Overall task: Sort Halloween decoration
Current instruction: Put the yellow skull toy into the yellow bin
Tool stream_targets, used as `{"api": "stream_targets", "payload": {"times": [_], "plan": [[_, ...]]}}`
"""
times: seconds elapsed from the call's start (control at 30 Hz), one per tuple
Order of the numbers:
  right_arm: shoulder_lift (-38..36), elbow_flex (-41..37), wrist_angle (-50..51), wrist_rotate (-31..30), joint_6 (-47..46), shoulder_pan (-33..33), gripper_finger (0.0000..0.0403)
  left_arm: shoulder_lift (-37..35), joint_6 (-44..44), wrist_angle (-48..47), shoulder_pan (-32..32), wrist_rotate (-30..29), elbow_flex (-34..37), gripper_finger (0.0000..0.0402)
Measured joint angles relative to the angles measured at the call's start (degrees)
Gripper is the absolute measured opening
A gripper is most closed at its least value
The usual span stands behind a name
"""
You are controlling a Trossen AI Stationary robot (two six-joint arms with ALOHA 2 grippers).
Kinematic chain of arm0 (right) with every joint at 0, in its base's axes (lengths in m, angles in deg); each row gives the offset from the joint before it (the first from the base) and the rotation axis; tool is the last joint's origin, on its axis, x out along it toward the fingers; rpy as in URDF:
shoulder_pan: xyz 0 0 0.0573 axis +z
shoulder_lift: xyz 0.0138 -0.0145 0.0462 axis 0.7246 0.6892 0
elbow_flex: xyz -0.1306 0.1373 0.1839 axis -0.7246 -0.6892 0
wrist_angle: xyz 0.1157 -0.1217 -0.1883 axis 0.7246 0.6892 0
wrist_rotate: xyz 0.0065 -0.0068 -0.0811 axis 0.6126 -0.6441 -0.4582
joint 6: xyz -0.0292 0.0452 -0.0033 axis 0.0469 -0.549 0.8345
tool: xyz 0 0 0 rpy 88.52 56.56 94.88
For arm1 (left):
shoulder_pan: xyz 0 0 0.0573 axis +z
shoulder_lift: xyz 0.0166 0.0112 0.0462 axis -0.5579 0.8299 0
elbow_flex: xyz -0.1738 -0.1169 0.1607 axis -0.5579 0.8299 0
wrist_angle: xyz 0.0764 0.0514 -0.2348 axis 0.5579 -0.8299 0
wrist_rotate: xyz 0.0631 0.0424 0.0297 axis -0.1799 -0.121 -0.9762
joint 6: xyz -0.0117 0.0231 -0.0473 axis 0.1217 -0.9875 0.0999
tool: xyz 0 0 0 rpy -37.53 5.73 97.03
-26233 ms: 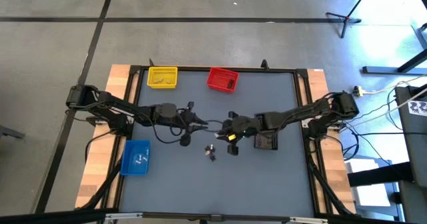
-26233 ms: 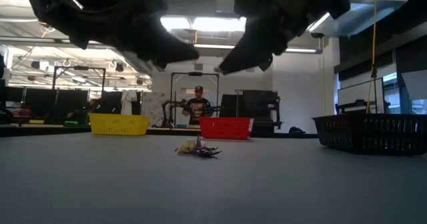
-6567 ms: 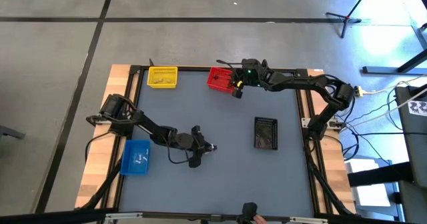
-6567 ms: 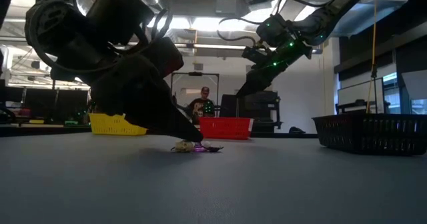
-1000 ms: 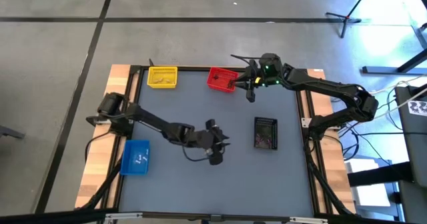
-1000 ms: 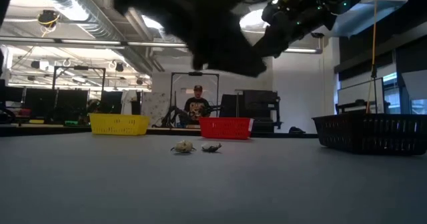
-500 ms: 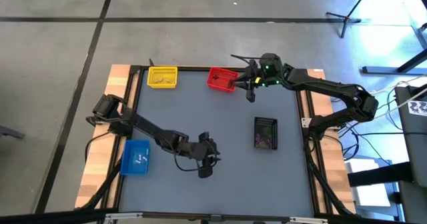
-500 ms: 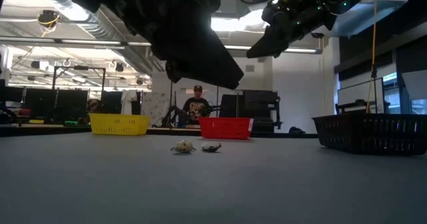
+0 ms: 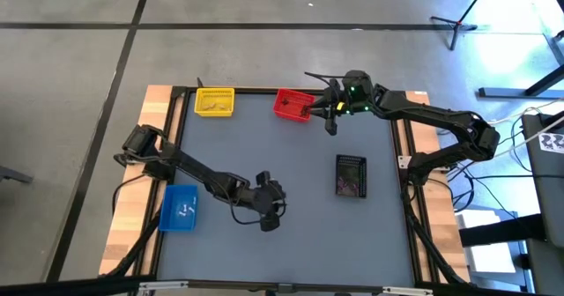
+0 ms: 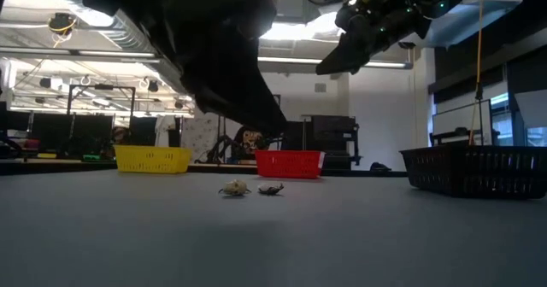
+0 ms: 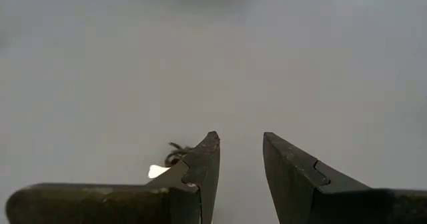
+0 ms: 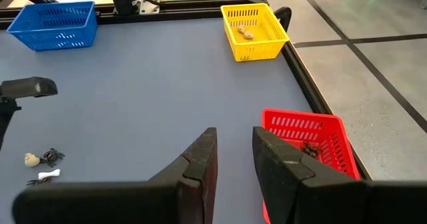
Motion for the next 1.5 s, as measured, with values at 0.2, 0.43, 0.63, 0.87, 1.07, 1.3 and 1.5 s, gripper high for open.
{"api": "stream_targets", "payload": {"times": [0.2,0.43,0.63,0.87,1.07,1.3,1.5], "plan": [[0.0,0.0,0.0,0.0,0.0,0.0,0.0095,0.1,4.6,-5.0,-0.4,-0.1,0.0,0.0108],[0.0,0.0,0.0,0.0,0.0,0.0,0.0095,1.3,9.4,-8.9,-1.5,-2.7,0.0,0.0108],[0.0,0.0,0.0,-0.1,0.0,0.0,0.0095,4.3,10.1,-8.3,-1.9,-3.7,0.0,0.0108],[0.0,0.0,-0.1,-0.1,0.0,0.0,0.0095,5.5,10.0,-8.3,-1.9,-4.6,0.0,0.0108],[0.0,0.0,-0.1,-0.1,0.0,0.0,0.0095,5.8,9.9,-8.4,-1.9,-4.2,0.0,0.0108],[0.0,0.0,-0.1,-0.1,0.0,0.0,0.0095,5.8,9.9,-8.6,-1.9,-3.9,0.0,0.0108],[0.0,0.0,-0.1,-0.1,0.0,0.0,0.0095,5.6,10.0,-8.7,-1.9,-3.8,0.0,0.0108]]}}
